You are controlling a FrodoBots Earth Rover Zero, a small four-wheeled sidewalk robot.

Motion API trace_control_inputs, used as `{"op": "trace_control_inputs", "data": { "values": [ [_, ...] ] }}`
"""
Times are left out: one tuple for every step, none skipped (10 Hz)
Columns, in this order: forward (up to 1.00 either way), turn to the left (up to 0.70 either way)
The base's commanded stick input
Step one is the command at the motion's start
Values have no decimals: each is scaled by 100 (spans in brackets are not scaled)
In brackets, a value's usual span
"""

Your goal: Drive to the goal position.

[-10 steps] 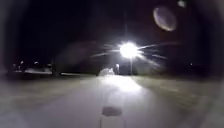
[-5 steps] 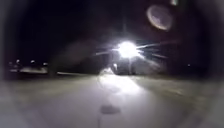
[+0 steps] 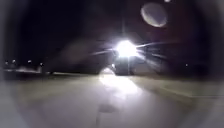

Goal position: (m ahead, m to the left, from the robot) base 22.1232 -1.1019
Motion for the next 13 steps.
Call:
{"op": "trace_control_inputs", "data": {
  "values": [
    [85,0],
    [85,0],
    [85,0],
    [85,0],
    [85,0],
    [85,0],
    [85,0],
    [85,0],
    [85,0],
    [85,0],
    [85,0],
    [85,0],
    [85,0]
  ]
}}
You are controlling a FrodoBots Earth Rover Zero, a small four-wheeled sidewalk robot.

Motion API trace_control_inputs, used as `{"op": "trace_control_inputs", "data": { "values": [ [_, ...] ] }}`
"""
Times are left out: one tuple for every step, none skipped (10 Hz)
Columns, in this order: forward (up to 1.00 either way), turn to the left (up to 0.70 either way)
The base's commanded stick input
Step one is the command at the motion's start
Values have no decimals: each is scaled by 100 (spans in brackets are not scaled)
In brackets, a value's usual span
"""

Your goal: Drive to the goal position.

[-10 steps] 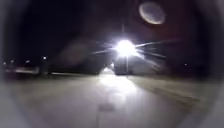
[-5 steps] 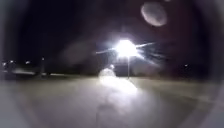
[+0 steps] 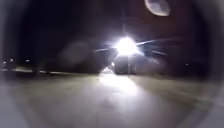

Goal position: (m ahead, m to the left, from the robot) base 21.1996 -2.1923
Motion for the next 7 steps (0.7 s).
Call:
{"op": "trace_control_inputs", "data": {
  "values": [
    [85,0],
    [85,0],
    [85,0],
    [85,0],
    [85,-1],
    [85,-2],
    [85,-3]
  ]
}}
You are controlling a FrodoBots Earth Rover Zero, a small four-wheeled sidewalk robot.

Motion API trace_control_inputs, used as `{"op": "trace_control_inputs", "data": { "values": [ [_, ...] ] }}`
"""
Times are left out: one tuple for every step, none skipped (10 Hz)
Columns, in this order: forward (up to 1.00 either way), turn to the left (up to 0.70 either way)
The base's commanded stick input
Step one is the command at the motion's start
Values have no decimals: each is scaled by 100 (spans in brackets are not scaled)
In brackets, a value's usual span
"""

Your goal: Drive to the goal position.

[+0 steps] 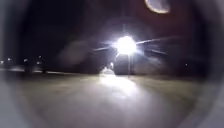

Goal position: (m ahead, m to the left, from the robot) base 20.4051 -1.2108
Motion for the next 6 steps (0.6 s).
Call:
{"op": "trace_control_inputs", "data": {
  "values": [
    [85,-4],
    [85,-5],
    [85,-6],
    [85,-6],
    [85,-6],
    [85,-7]
  ]
}}
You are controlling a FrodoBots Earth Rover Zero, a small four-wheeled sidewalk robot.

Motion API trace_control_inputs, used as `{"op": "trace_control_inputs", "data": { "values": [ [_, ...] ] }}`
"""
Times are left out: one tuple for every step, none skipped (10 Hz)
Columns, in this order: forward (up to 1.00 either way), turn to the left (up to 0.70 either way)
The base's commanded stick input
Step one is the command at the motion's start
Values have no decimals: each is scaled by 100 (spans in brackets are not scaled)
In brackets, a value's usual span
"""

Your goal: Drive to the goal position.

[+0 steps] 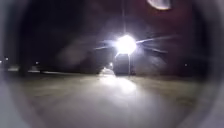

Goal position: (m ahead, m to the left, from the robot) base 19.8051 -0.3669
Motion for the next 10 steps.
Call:
{"op": "trace_control_inputs", "data": {
  "values": [
    [85,-7],
    [85,-7],
    [85,-6],
    [85,-5],
    [85,-3],
    [85,-2],
    [85,-7],
    [85,-4],
    [85,-2],
    [85,-1]
  ]
}}
